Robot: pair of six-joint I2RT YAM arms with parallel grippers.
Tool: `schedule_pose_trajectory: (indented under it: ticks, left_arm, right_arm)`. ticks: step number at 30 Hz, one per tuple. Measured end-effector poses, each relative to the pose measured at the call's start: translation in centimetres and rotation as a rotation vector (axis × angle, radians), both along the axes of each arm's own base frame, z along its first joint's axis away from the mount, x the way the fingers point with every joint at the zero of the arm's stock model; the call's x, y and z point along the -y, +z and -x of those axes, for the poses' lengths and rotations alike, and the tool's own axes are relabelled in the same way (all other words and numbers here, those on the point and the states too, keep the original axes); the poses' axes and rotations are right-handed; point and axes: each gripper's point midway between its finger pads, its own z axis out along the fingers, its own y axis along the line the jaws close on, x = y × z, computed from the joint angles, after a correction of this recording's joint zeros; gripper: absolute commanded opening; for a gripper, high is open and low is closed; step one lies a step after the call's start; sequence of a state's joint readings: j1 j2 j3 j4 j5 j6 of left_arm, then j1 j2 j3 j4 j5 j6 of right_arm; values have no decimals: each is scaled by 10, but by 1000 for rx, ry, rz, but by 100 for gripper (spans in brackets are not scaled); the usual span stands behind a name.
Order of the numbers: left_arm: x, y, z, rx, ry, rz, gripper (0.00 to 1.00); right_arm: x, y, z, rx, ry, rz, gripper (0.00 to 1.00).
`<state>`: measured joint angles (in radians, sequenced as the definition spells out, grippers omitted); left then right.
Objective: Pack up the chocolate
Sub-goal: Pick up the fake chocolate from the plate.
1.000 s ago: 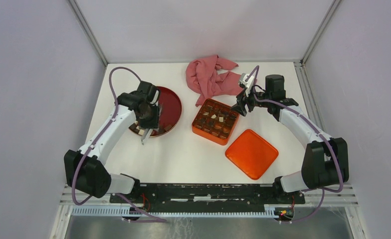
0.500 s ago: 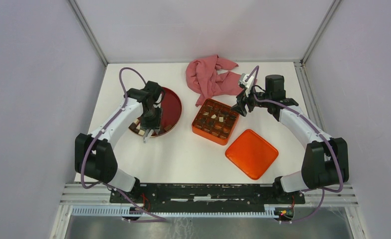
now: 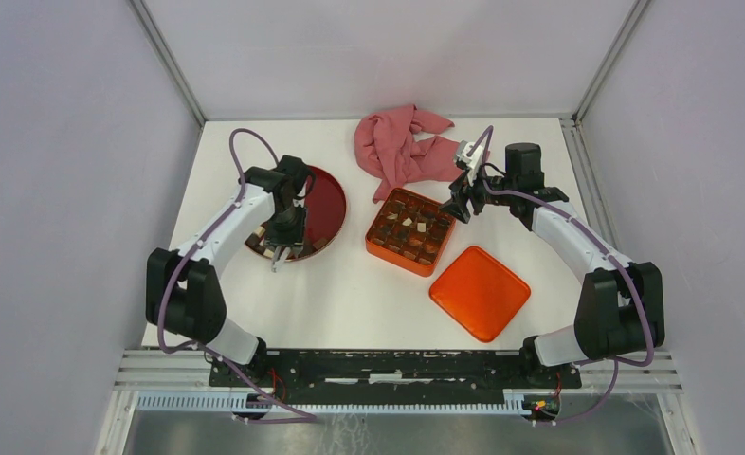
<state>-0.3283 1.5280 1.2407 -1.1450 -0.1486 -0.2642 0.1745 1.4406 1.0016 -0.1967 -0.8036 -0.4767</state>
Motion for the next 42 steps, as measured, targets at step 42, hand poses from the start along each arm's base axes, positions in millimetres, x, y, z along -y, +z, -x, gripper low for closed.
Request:
schedule_pose_trajectory:
  ticks: [42]
  left_arm:
    - [1, -23, 13, -105, 16, 25, 40]
  right_arm:
    - [-1, 0, 1, -1, 6, -4, 70]
